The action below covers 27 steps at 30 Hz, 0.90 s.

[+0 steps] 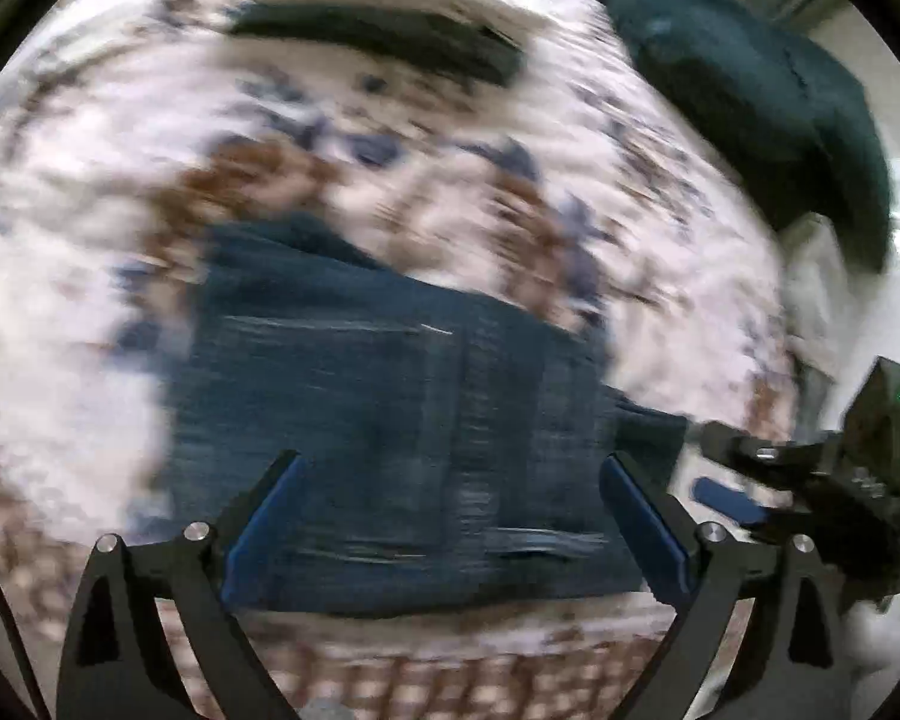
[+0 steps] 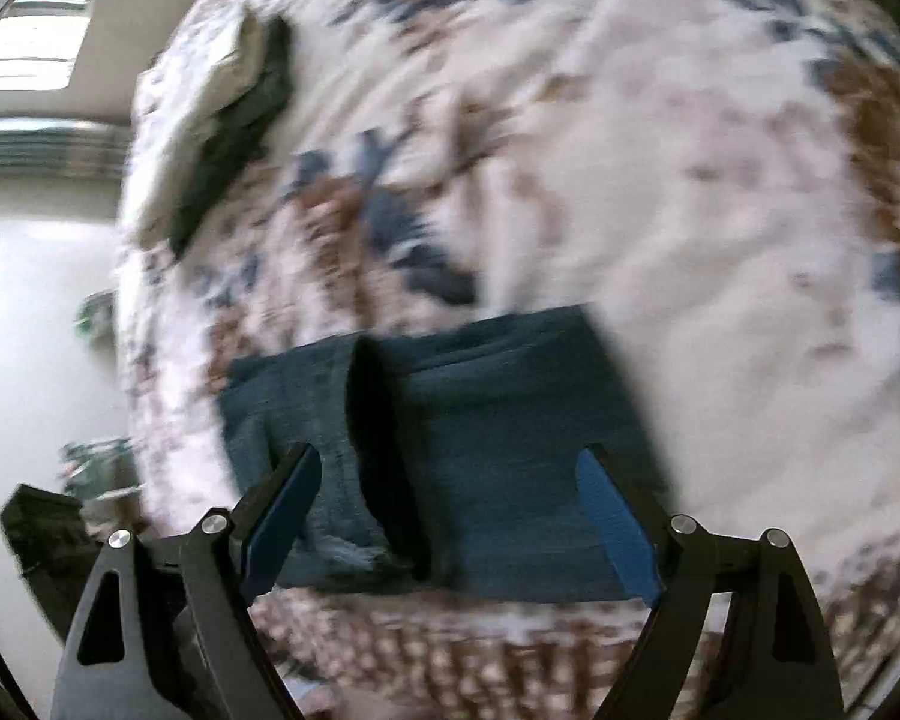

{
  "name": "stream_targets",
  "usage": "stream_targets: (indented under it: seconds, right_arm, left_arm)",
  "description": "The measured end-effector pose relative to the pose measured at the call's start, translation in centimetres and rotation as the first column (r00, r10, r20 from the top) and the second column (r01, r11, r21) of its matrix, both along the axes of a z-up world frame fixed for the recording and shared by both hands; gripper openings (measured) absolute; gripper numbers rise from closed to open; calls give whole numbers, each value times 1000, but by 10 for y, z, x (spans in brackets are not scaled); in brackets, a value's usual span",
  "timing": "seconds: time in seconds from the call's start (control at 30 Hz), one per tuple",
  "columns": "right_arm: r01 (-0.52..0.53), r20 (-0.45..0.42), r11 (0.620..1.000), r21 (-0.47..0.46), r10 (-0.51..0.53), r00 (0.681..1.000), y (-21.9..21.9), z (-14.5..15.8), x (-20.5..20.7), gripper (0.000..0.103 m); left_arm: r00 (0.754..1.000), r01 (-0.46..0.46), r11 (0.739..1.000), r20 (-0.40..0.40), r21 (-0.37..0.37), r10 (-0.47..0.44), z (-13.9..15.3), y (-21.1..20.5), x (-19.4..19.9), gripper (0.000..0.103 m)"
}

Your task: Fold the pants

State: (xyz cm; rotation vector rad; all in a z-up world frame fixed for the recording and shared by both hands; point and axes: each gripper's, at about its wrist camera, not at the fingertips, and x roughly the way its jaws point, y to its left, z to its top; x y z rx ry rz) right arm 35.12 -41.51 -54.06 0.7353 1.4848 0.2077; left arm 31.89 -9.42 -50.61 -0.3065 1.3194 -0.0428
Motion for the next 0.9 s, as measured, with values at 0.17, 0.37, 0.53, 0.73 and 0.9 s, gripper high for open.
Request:
stream_targets:
  seconds: [0.17, 0.37, 0.53, 0.73, 0.9]
  right_arm:
    - [-149, -17, 982, 114, 152, 988, 49, -29, 11, 89]
    - [-207, -33, 971, 123, 212, 977, 91, -69, 13, 85]
    - [-231, 50, 970, 69, 228, 972, 92, -20, 2, 12]
    - [-125, 98, 991, -40, 128, 987, 23, 47, -13, 12]
    - [-13, 8, 989, -147, 14, 1000, -81, 30, -30, 12]
  left_arm:
    - [995, -97, 979, 14, 178, 96, 0, 55, -4, 99]
    - [984, -169, 956, -12, 238, 177, -11, 102, -2, 99]
    - [986, -163, 960, 0, 228, 167, -5, 106, 5, 99]
    - [995, -103, 986, 7, 128, 103, 8, 94, 20, 99]
    - [999, -23, 1000, -25, -2, 23, -4, 66, 47, 99]
